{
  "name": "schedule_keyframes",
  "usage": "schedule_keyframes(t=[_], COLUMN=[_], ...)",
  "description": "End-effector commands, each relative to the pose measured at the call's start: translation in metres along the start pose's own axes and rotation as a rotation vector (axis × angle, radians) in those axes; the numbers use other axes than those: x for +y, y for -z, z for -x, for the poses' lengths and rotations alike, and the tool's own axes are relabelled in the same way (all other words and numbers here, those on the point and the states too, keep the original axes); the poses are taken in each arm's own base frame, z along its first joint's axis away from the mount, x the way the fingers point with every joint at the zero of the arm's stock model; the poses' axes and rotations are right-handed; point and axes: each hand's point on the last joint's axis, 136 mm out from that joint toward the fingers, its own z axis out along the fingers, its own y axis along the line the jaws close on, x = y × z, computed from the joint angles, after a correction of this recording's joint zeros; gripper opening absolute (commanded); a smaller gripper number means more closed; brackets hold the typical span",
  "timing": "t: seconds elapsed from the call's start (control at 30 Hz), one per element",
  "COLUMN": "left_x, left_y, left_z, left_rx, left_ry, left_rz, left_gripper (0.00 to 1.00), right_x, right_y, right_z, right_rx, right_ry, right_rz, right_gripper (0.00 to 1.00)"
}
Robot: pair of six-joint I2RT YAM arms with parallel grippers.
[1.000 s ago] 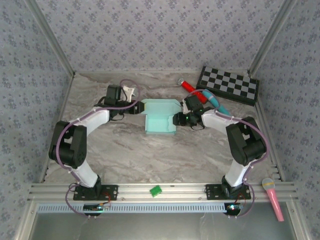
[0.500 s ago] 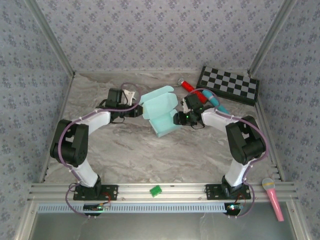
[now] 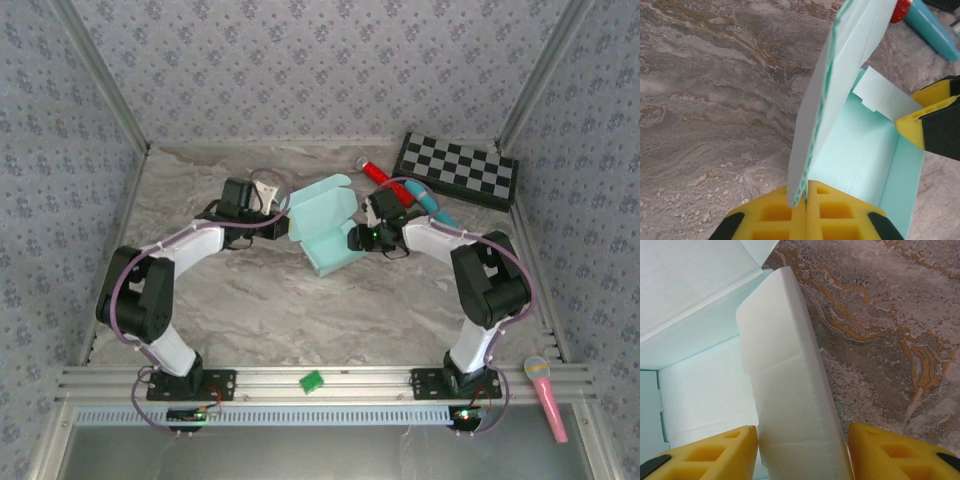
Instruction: Fold the paper box
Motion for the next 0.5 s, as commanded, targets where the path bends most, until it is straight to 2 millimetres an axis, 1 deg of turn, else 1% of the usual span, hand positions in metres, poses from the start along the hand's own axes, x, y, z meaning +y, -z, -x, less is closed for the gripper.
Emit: schedule_keyframes(t=[0.0, 0.13, 0.23, 0.37, 0.47], left_x=[-0.01, -0.019, -0.019, -0.019, -0.02], left_y=[0.009, 0.011, 0.014, 0.017, 0.017], left_z=[0.011, 0.013, 0.016, 0.016, 0.014], left_rx=[-0.01, -0.037, -0.055, -0.053, -0.045], left_ry=[-0.131, -0.235, -0.266, -0.264, -0.263], left_rz=[0.065, 0.081, 0.109, 0.119, 0.118], left_gripper=[0.0, 0.0, 0.0, 0.0, 0.0], right_x=[0.003, 0.005, 0.003, -0.001, -0.004], right_y=[0.017, 0.024, 0.026, 0.022, 0.015], right_z=[0.011, 0.014, 0.013, 0.007, 0.003], right_rx=[-0.053, -0.074, -0.07, -0.053, -0.037], right_ry=[0.028, 0.046, 0.056, 0.059, 0.055], right_rz=[-0.003, 0.034, 0.03, 0.025, 0.02], right_gripper=[0.55, 0.59, 0.6, 0.57, 0.55])
